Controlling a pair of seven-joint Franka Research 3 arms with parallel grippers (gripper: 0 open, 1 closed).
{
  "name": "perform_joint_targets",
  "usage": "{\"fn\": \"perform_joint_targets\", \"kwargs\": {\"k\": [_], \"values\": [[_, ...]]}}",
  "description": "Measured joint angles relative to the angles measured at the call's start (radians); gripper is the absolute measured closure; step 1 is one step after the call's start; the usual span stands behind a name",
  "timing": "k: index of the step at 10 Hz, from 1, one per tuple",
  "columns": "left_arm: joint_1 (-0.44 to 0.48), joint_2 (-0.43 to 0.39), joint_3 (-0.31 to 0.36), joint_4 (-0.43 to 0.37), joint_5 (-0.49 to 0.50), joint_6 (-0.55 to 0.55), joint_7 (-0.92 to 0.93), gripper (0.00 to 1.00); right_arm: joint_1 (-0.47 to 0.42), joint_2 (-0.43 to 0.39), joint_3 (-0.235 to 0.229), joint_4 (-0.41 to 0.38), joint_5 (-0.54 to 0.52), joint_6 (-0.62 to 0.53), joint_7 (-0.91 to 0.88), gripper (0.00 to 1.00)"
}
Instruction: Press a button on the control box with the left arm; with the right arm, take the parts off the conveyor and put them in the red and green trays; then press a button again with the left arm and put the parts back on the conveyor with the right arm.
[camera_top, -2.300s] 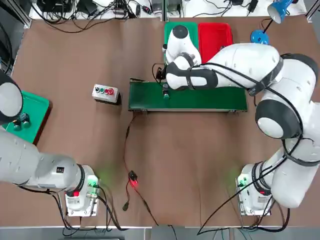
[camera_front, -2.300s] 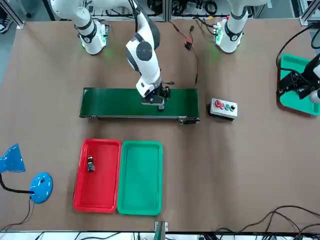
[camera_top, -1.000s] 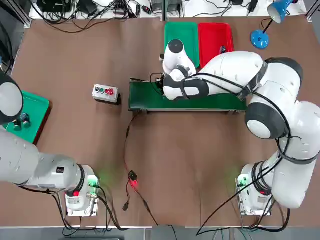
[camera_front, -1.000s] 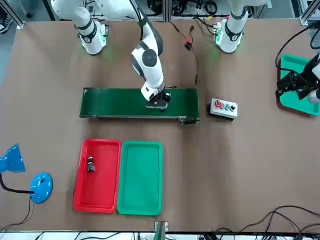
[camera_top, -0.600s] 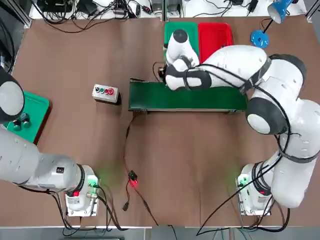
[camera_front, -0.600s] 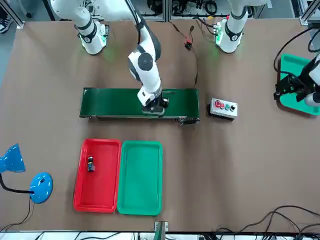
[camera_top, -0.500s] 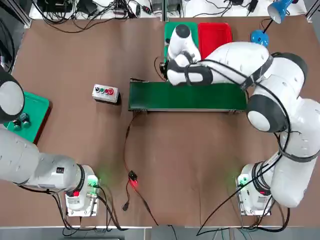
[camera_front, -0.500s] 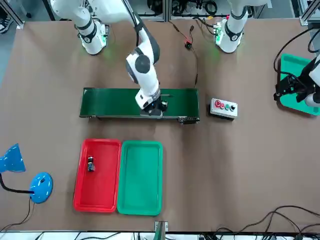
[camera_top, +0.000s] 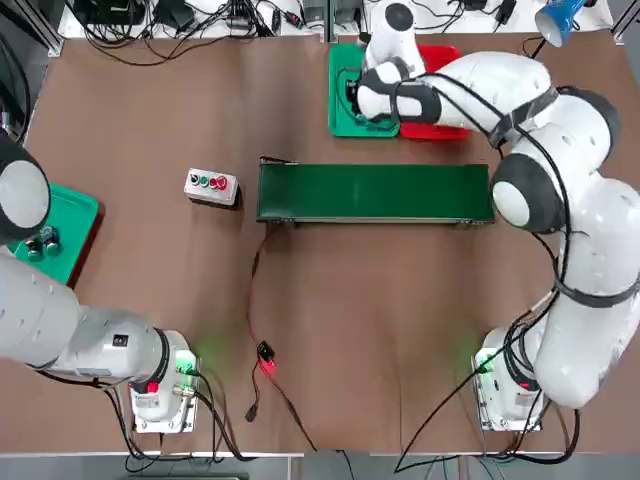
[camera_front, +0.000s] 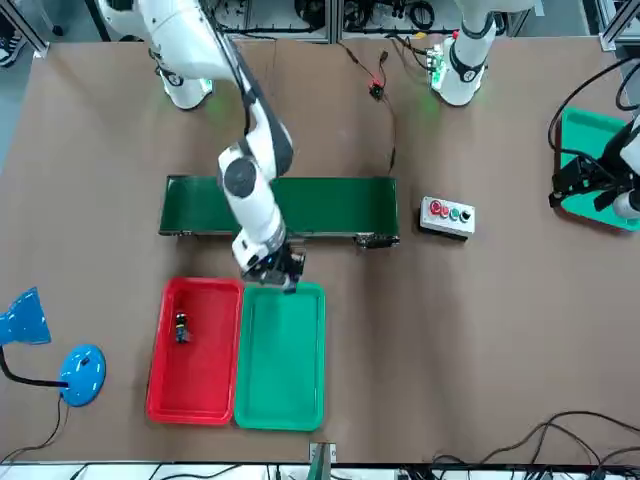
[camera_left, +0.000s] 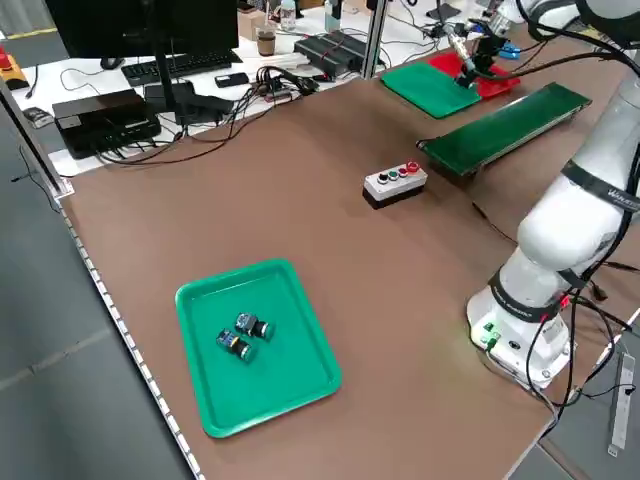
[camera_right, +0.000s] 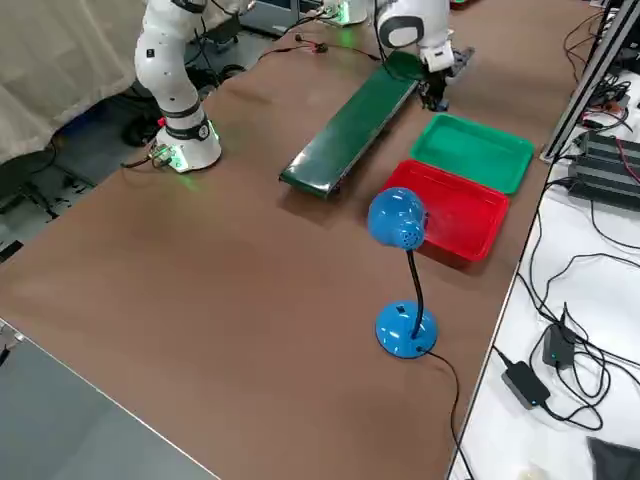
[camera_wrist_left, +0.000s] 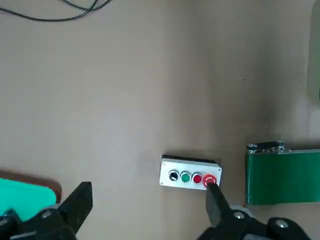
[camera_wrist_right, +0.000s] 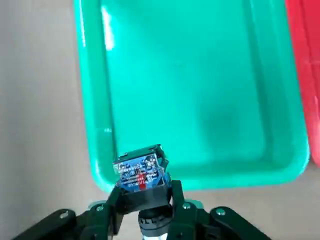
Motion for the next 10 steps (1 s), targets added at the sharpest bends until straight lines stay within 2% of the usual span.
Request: {"fn": "perform_joint_targets", "kwargs": {"k": [2,4,6,10], "values": [[0.001,0.002,0.0,0.001,0.0,0.006,0.0,0.0,-0.047,0.074,0.0,0.076,-0.04,0.01,-0.008,0.59],[0.002,0.003,0.001,0.002,0.0,0.006,0.0,0.0,-0.082,0.132,0.0,0.116,-0.064,0.074,-0.041,0.59],[0.002,0.003,0.001,0.003,0.0,0.007,0.0,0.0,-0.093,0.167,0.0,0.122,-0.078,0.097,-0.077,0.59],[0.003,0.003,0.001,0.003,0.0,0.007,0.0,0.0,-0.114,0.179,0.0,0.122,-0.113,0.095,-0.097,0.59]]}}
